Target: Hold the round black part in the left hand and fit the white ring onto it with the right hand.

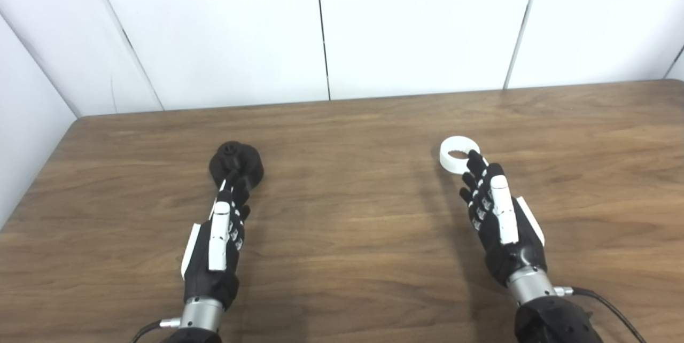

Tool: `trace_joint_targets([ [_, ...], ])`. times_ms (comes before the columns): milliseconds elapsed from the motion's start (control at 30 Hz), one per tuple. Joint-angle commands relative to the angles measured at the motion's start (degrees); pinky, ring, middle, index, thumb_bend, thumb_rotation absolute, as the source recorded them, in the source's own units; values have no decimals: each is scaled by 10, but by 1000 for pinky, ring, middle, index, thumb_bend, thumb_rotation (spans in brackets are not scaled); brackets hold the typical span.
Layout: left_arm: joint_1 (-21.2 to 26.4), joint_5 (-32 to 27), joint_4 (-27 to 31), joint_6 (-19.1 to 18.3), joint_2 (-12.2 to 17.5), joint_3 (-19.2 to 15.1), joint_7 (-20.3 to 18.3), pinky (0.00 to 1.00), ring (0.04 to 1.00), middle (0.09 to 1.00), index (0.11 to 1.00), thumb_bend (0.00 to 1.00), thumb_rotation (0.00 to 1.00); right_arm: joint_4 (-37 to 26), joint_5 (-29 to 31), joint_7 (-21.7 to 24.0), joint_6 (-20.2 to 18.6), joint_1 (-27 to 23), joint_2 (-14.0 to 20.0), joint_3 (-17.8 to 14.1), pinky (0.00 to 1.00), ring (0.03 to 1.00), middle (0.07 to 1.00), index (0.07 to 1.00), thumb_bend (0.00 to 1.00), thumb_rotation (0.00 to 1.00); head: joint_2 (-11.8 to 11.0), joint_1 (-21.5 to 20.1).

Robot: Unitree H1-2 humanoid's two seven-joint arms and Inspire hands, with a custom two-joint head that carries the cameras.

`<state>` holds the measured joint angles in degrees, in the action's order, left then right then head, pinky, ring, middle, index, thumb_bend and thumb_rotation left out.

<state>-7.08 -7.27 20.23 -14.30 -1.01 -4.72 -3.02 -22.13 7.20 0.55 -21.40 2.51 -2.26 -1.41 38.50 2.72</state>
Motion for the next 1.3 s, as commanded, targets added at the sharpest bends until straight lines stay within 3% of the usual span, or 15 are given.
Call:
trace_joint_targets([
  [0,-6,-3,13,21,0,3,1,1000,1000,1000,1000,464,992,-18,9,11,26,8,11,-2,1000,1000,1000,961,485,1000,0,1],
  [267,-8,11,20,10,11,5,5,1000,1000,1000,1000,509,947,-11,9,15,30,2,9,-4,1000,1000,1000,958,477,1000,-2,6],
  [433,-5,22,12,26,20,4,4,1000,1000,1000,1000,509,930,-2,4,16,33,-3,9,-1,1000,1000,1000,955,479,1000,-8,11],
  [500,-2,34,7,32,26,3,5,1000,1000,1000,1000,529,864,1,2,16,33,-5,8,0,1000,1000,1000,953,483,1000,-8,13],
  [667,5,137,23,-14,65,7,21,984,1000,1000,1000,643,733,11,2,17,40,-9,6,0,1000,1000,1000,955,490,1000,-15,19],
  [767,18,184,39,-47,86,4,24,968,1000,1000,1000,714,566,15,0,16,45,-10,6,0,1000,1000,1000,952,497,1000,-17,20],
  [933,47,295,34,-66,160,22,16,950,999,1000,1000,836,410,19,7,17,49,-13,5,-4,1000,1000,1000,950,503,1000,-20,22],
  [1100,77,320,27,-111,203,21,-10,962,1000,1000,1000,925,316,21,9,17,50,-13,6,-5,1000,1000,1000,947,508,1000,-23,27],
  [1267,104,316,10,-116,241,16,-37,974,1000,1000,1000,957,278,27,8,16,56,-15,8,-7,1000,1000,1000,940,518,1000,-23,31],
])
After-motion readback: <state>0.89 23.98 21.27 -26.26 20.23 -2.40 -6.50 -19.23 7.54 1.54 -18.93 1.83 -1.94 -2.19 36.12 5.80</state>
